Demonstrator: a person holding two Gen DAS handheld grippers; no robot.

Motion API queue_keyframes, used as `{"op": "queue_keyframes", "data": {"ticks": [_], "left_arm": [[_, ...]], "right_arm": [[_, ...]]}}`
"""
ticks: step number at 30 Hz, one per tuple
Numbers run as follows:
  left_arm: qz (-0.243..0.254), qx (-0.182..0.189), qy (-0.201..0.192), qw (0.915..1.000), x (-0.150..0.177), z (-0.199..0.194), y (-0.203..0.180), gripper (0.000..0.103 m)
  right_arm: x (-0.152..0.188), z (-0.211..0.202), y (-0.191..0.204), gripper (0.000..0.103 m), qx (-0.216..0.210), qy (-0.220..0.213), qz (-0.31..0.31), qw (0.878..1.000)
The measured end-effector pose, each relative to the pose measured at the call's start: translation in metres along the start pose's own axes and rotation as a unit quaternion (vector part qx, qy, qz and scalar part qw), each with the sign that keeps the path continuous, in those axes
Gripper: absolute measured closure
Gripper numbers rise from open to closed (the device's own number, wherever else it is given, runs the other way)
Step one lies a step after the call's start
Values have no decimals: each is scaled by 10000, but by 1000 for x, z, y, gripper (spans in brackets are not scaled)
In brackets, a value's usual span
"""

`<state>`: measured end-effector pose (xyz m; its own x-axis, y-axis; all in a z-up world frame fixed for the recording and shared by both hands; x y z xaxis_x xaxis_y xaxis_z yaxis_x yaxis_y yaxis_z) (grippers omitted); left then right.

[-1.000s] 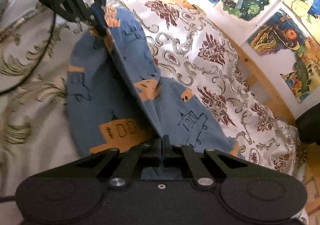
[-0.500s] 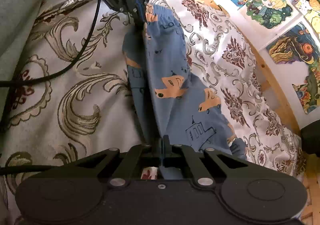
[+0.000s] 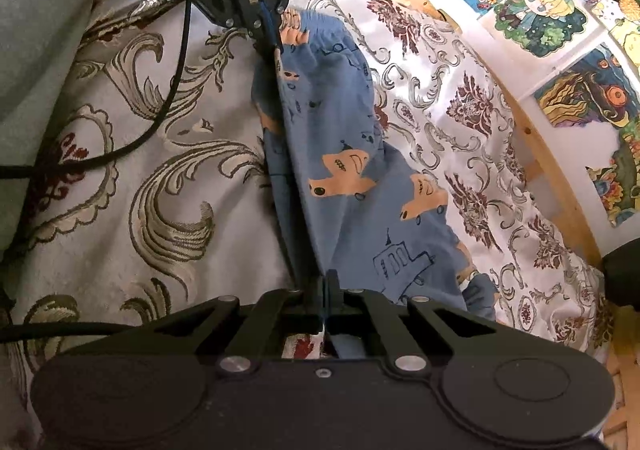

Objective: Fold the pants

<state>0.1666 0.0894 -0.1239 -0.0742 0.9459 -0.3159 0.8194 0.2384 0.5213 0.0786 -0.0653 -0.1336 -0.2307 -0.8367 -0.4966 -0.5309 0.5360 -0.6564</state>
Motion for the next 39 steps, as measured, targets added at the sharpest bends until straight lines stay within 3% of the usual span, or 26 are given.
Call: {"op": "queue_keyframes", "data": {"ticks": [10,12,14,16,19,21,25,27,28,30,32,35,39], "left_arm": [[-186,266,152,9994,-4,3,1,98],[-561,446,138,9973,-9,-4,8,91],[-961,618,61,9934,-18,-14,13,69],[-1203,695,-146,9902,-32,-30,14,59],[-1338,744,-476,9871,-63,-47,4,40],[-1412,849,-710,9838,-90,-53,-8,33],[-1624,834,-1011,9780,-150,-45,-36,31],[-1859,868,-1155,9719,-180,-33,-47,31],[-1961,920,-1213,9687,-191,-27,-52,31],[-2080,961,-1278,9650,-213,-13,-61,31],[-2086,867,-1262,9659,-233,3,-67,36],[-2134,687,-1098,9683,-253,26,-72,40],[-1864,313,-780,9789,-268,54,-80,50]], "right_arm": [[6,7,3,99,-149,88,27,9998],[4,2,-6,71,-182,81,257,9995],[3,-6,-26,52,-332,63,770,9965],[4,-15,-51,43,-449,94,1354,9897],[17,-31,-93,20,-358,194,2130,9762],[32,-42,-118,2,-227,267,2528,9669],[83,-57,-167,1,-20,630,3372,9393],[110,-60,-191,1,58,823,3898,9172],[123,-59,-203,1,30,909,4256,9003],[150,-58,-225,1,-214,978,5111,8537],[168,-53,-239,1,-355,997,5626,8199],[183,-45,-252,1,-382,1067,5938,7966],[189,-32,-259,1,-406,1024,6060,7878]]}}
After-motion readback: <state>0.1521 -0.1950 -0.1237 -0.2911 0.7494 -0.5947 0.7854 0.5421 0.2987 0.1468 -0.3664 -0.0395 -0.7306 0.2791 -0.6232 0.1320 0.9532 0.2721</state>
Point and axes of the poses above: each gripper's, at about its wrist camera, not at the fingertips, and z roughly the way its jaws point, y to its left, x to its underside, the point moved 4 cm from there along z, roughly the way its jaws point, and after that the axes turned 6 degrees about x, right-handed, at the moved point
